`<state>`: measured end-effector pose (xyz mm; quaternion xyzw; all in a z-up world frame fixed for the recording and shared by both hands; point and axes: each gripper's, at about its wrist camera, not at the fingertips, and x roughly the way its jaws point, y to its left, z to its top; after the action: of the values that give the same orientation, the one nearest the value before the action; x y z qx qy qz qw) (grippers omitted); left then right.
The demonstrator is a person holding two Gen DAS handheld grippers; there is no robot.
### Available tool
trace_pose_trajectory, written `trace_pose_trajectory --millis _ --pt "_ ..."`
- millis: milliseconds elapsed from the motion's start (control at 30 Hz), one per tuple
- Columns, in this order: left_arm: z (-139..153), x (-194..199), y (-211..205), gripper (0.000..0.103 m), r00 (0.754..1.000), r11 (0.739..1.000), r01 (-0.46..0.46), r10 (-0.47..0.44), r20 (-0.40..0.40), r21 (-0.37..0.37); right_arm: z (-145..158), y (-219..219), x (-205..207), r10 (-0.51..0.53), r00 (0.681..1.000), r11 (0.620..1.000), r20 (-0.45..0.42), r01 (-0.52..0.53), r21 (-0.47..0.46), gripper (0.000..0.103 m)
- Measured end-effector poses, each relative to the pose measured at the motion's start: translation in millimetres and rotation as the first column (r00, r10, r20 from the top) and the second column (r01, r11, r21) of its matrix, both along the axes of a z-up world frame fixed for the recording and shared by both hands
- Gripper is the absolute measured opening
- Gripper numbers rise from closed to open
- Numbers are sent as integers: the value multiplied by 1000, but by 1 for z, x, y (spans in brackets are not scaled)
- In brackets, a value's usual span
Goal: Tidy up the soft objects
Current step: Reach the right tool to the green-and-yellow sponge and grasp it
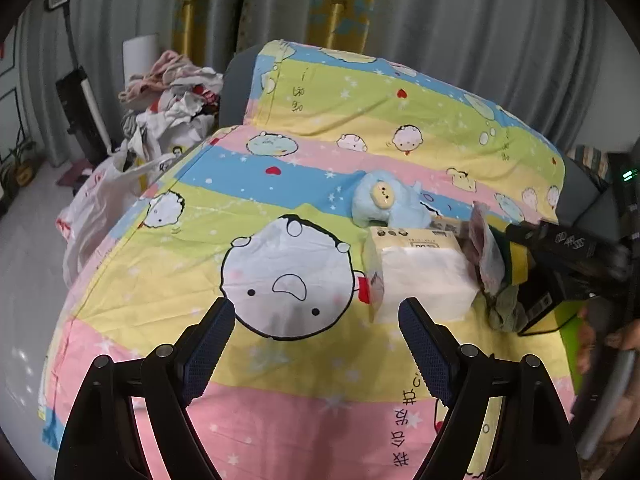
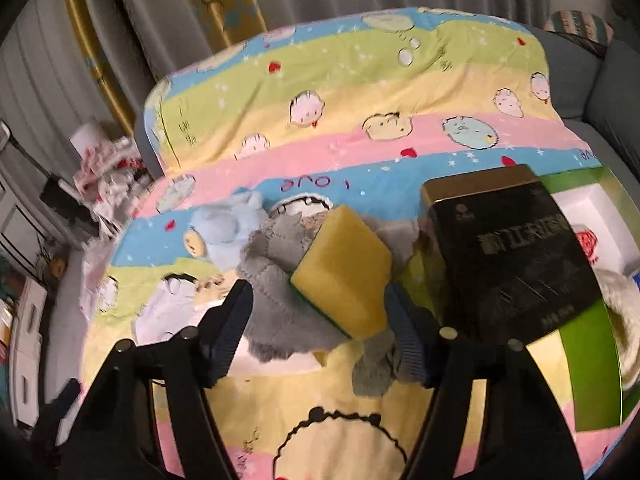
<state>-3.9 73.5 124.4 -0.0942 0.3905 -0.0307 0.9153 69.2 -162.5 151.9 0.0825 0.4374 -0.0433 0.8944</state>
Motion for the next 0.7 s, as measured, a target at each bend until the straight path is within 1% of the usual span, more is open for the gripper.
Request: trace_pose_trajectory --millis 67,100,133,167,233,333,467,567,633,700 --pt "1 2 3 84 1000 1000 -7 7 -4 -11 -6 2 7 2 1000 999 1 -2 -52 63" --pt "2 1 3 84 1000 1000 -6 6 1 -20 -8 2 10 -1 1000 997 1 1 -74 52" --pt "3 1 4 84 1000 1000 -1 1 6 -27 -11 0 12 -16 1000 996 -6 15 -91 38" --pt "4 0 4 84 1000 1000 5 -4 10 -31 -15 -4 14 -38 999 995 -15 37 -89 38" --pt "5 -1 3 84 1000 999 15 -14 12 -33 -15 -11 12 -57 998 997 4 57 -56 35" --pt "5 0 3 84 1000 999 14 -14 8 -33 -1 -12 -2 -63 996 997 56 65 -31 34" --pt "4 0 3 84 1000 999 12 -12 2 -37 37 -2 -43 14 987 999 158 -19 26 34" --pt "3 0 4 84 1000 999 8 -8 4 -39 56 9 -72 90 975 990 206 -110 92 34" --pt "2 0 4 84 1000 999 8 -8 0 -41 58 16 -88 157 966 969 206 -191 154 34" --pt "1 0 3 84 1000 999 6 -6 -3 -44 45 19 -100 224 960 931 170 -263 254 34"
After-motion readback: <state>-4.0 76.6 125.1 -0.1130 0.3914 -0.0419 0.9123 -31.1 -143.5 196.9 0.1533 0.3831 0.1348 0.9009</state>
